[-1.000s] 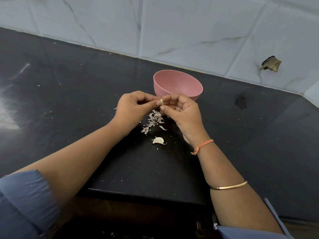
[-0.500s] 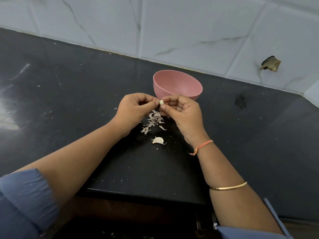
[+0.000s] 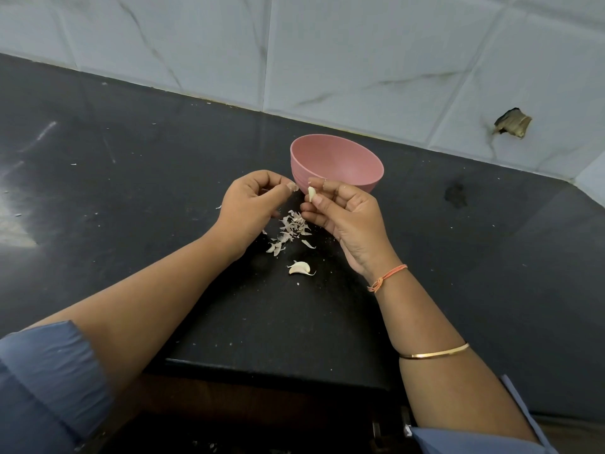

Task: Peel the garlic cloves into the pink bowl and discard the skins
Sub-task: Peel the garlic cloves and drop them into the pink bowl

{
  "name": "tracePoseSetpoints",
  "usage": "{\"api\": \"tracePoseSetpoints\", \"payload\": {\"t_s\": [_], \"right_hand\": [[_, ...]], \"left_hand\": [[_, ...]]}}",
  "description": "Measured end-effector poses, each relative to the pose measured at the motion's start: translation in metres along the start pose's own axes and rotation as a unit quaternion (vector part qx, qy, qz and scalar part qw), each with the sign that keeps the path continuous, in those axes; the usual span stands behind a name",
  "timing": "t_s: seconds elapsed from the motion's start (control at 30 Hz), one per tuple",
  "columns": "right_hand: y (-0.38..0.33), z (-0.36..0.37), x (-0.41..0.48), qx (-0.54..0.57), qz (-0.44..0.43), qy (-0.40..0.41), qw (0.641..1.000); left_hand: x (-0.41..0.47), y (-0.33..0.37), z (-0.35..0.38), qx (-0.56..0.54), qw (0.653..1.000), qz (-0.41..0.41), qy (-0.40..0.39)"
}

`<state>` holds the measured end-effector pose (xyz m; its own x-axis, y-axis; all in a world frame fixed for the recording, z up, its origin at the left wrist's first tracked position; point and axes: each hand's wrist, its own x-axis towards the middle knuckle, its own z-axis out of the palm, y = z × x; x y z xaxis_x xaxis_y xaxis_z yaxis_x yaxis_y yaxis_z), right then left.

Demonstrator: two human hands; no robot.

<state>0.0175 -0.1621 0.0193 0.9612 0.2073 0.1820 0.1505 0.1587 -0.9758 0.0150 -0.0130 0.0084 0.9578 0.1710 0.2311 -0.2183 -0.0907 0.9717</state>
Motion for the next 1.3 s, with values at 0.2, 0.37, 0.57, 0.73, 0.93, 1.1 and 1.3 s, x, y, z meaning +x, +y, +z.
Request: {"api": "tracePoseSetpoints", "payload": {"t_s": [0.2, 0.37, 0.57, 0.73, 0.93, 1.1, 1.3], "right_hand": [[0.0003, 0.0000, 0.0009, -0.013, -0.012, 0.007, 1.000], [0.0012, 0.0011, 0.0015, -0.044, -0.034, 0.016, 0.998], [0.0020, 0.0010, 0.0014, -0.057, -0.039, 0.008, 0.998], [0.0029, 0.0015, 0.0013, -0.061, -0.041, 0.002, 0.997], [0.0031, 0.0017, 0.0022, -0.077, -0.056, 0.009, 0.995], [0.0039, 0.0007, 0.0026, -0.124, -0.080, 0.008, 0.989], [0.0050, 0.0021, 0.0028, -0.109, -0.067, 0.007, 0.992]], "left_hand": [[-0.0054, 0.0044, 0.0008, -0.002, 0.999, 0.017, -0.040], [-0.0050, 0.0034, 0.0004, -0.010, 0.999, 0.018, -0.050], [-0.0050, 0.0023, -0.0005, -0.004, 0.998, 0.035, -0.050], [-0.0027, -0.0018, -0.0017, 0.028, 0.998, 0.057, -0.031], [-0.0038, 0.0018, 0.0002, -0.007, 0.999, 0.029, -0.036], [-0.0043, -0.0003, 0.0001, -0.005, 0.999, 0.019, -0.045], [-0.0035, -0.0027, -0.0014, 0.012, 0.999, 0.040, -0.033]]}}
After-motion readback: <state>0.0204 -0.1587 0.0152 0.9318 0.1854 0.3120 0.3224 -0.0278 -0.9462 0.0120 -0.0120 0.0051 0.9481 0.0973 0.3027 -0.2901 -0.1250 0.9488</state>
